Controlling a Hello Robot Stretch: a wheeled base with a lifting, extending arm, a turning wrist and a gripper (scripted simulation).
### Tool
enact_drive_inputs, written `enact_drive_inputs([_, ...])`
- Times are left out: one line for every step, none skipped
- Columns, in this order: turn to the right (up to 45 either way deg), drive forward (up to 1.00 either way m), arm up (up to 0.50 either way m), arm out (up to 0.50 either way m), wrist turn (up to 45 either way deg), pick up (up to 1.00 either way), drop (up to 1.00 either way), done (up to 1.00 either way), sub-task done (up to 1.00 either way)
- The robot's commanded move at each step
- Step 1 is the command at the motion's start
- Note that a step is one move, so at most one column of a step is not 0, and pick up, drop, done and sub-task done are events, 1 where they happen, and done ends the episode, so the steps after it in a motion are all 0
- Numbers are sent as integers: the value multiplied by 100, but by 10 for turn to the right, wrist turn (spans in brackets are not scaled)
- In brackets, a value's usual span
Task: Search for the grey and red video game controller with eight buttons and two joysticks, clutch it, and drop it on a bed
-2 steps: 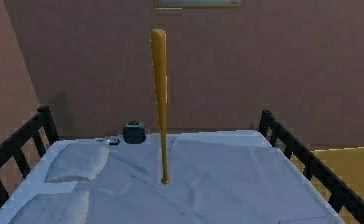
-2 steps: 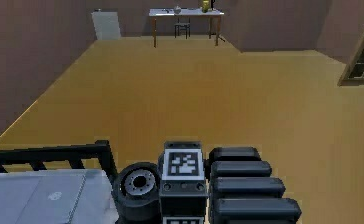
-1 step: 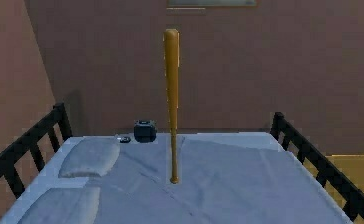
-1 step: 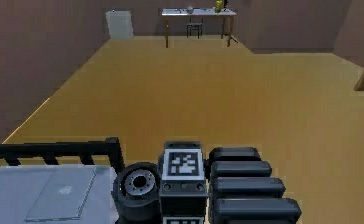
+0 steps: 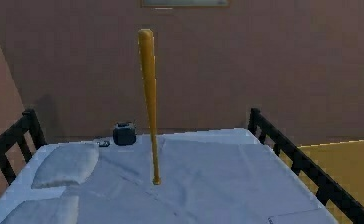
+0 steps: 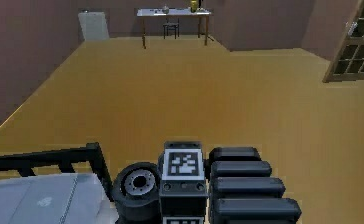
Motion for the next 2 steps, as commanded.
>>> enact_drive_inputs([-150, 0, 0, 0, 0, 0, 0, 0, 0])
enact_drive_inputs([180, 0, 0, 0, 0, 0, 0, 0, 0])
